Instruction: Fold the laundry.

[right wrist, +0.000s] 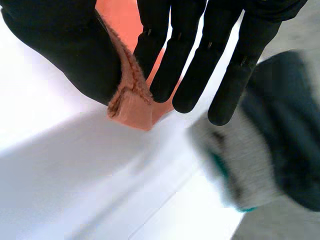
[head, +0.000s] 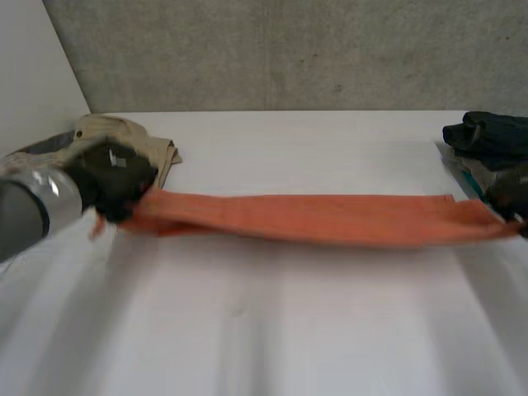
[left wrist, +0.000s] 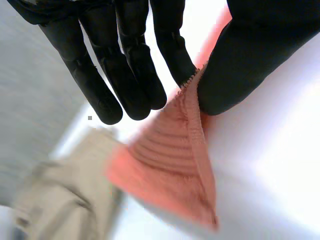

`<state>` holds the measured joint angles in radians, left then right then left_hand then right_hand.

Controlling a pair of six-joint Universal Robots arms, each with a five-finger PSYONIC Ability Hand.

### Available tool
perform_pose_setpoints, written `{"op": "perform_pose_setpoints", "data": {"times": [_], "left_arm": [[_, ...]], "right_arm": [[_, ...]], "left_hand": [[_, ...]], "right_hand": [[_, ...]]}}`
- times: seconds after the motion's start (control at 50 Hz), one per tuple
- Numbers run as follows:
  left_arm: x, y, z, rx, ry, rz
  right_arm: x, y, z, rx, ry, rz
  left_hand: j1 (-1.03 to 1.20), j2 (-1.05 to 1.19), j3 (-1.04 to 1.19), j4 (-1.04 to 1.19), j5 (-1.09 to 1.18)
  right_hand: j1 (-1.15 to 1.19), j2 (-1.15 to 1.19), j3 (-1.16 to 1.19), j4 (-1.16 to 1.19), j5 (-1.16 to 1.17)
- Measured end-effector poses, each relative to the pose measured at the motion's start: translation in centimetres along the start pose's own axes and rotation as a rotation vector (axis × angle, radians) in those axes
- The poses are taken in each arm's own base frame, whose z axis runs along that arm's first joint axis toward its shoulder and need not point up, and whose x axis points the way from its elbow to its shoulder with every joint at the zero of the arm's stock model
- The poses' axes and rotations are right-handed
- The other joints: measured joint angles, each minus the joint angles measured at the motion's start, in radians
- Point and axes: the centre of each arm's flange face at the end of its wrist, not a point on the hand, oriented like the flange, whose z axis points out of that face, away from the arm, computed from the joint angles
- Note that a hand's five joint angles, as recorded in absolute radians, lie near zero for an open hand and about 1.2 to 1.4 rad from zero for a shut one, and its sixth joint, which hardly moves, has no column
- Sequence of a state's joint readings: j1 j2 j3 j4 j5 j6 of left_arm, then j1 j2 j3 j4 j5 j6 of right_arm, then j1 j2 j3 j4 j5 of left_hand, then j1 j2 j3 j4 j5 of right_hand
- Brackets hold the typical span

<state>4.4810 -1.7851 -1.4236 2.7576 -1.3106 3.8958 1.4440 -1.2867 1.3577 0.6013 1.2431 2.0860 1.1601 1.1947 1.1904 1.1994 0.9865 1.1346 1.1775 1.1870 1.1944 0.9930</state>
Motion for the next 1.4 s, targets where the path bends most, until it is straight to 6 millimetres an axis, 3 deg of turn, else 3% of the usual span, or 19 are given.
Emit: {"op": "perform_pose_setpoints", "data": {"times": [0.06, 0.16, 0.3, 0.42, 0.52, 0.62, 0.7, 0.78, 0.88, 1.02, 1.1, 1.12, 1.24, 1.28, 1.3, 1.4], "left_arm": [[2.0, 2.7, -0.1, -0.128, 0.116, 0.041], [3.2, 4.5, 0.6, -0.206, 0.205, 0.099], [2.8, 3.9, 3.2, -0.189, 0.192, 0.143], [-1.1, -0.3, 7.6, -0.023, -0.021, 0.156], [-6.4, -5.8, 9.5, 0.211, -0.296, 0.136], [-13.2, -12.9, 6.9, 0.558, -0.634, -0.022], [-16.3, -16.2, 3.9, 0.792, -0.768, -0.149], [-17.1, -17.4, 2.8, 0.904, -0.783, -0.195], [-16.8, -15.9, 4.3, 0.869, -0.734, -0.193], [-15.1, -11.1, 8.1, 0.703, -0.644, -0.201], [-12.4, -7.7, 10.4, 0.594, -0.538, -0.194], [-10.9, -6.2, 11.3, 0.546, -0.484, -0.183], [-5.5, -0.7, 13.0, 0.381, -0.307, -0.099], [-4.7, 0.1, 13.0, 0.353, -0.280, -0.081], [-3.3, 1.5, 12.9, 0.309, -0.237, -0.051], [-0.5, 3.9, 11.4, 0.208, -0.145, 0.022]], "right_arm": [[-1.6, 1.4, 0.0, -0.051, -0.069, -0.067], [-2.9, 2.2, 0.8, -0.079, -0.107, -0.119], [-3.8, 1.3, 2.9, -0.069, -0.098, -0.154], [-1.7, -2.9, 6.1, 0.043, 0.102, -0.138], [3.7, -8.9, 7.0, 0.275, 0.420, -0.036], [10.5, -15.2, 4.3, 0.651, 0.762, 0.144], [13.1, -17.8, 1.6, 0.875, 0.898, 0.215], [13.3, -19.1, 0.1, 0.987, 0.937, 0.229], [11.5, -19.6, 0.2, 1.020, 0.898, 0.209], [8.4, -17.7, 3.8, 0.912, 0.777, 0.197], [6.0, -15.5, 6.8, 0.797, 0.680, 0.193], [4.8, -14.3, 8.2, 0.741, 0.635, 0.191], [0.6, -10.0, 11.6, 0.537, 0.487, 0.166], [0.3, -9.7, 11.7, 0.523, 0.478, 0.163], [-1.2, -8.1, 12.2, 0.437, 0.420, 0.138], [-3.4, -5.4, 11.8, 0.272, 0.319, 0.073]], "left_hand": [[0.000, 0.000, 0.000, 0.000, 0.000], [0.000, 0.000, 0.000, 0.000, 0.000], [0.000, 0.000, 0.000, 0.000, 0.000], [0.000, 0.000, 0.000, 0.000, 0.000], [0.000, 0.001, 0.001, 0.001, 0.000], [0.000, 0.002, 0.001, 0.001, 0.000], [0.000, 0.002, 0.001, 0.001, 0.000], [0.000, 0.002, 0.001, 0.001, 0.000], [0.000, 0.002, 0.001, 0.001, 0.000], [0.000, 0.003, 0.001, 0.001, 0.000], [0.000, 0.003, 0.001, 0.001, 0.000], [0.000, 0.003, 0.001, 0.001, 0.000], [0.000, 0.003, 0.001, 0.001, 0.000], [0.000, 0.003, 0.001, 0.001, 0.000], [0.000, 0.003, 0.001, 0.001, 0.000], [0.000, 0.003, 0.001, 0.001, 0.000]], "right_hand": [[0.000, 0.000, 0.000, 0.000, 0.000], [0.000, 0.000, 0.000, 0.000, 0.000], [0.000, 0.000, 0.000, 0.000, 0.004], [0.000, 0.000, 0.000, 0.000, 0.007], [0.000, 0.000, 0.001, 0.001, 0.007], [0.000, 0.000, 0.001, 0.001, 0.007], [0.000, 0.000, 0.001, 0.001, 0.007], [0.000, 0.000, 0.001, 0.001, 0.013], [0.000, 0.000, 0.001, 0.001, 0.015], [0.000, 0.000, 0.001, 0.001, 0.015], [0.000, 0.000, 0.001, 0.001, 0.015], [0.000, 0.000, 0.001, 0.001, 0.014], [0.000, 0.000, 0.001, 0.002, 0.015], [0.000, 0.000, 0.001, 0.002, 0.015], [0.000, 0.000, 0.001, 0.001, 0.015], [0.000, 0.000, 0.001, 0.002, 0.015]]}}
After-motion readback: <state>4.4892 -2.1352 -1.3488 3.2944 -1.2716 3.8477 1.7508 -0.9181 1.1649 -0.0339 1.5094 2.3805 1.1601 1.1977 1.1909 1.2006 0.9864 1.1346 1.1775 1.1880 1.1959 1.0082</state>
